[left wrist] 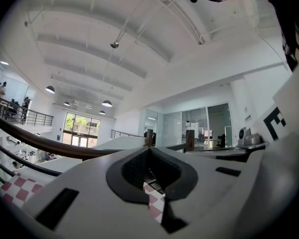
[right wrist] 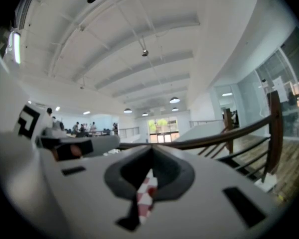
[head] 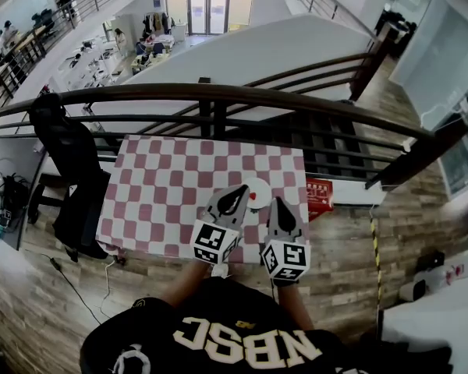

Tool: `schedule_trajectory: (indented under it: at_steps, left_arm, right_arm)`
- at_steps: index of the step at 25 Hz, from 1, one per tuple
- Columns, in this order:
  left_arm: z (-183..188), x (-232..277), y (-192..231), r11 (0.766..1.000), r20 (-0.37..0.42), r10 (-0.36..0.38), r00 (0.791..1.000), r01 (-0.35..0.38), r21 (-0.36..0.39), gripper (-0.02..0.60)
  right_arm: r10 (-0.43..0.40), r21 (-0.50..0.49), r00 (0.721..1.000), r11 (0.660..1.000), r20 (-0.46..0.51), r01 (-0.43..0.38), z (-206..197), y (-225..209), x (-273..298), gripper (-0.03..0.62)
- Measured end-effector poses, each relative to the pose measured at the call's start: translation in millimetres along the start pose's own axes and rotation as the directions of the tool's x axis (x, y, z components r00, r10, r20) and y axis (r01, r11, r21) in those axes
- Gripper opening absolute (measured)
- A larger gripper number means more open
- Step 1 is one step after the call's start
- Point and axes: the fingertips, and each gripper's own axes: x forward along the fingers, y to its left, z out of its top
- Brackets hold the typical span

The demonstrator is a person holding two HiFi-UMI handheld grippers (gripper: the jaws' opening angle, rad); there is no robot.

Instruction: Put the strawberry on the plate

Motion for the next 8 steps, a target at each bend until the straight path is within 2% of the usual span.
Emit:
schedule_trajectory:
  at_steps: [8]
  left_arm:
    - [-4.6,-7.4,-13.2,1.000,0.008,0.009,1.000,-0.009,0.009,0.009]
  right_arm:
    - [-0.006,-0.011,1.000,1.000,-0.004,0.006,-4.7,-3.0,-15.8,0.018]
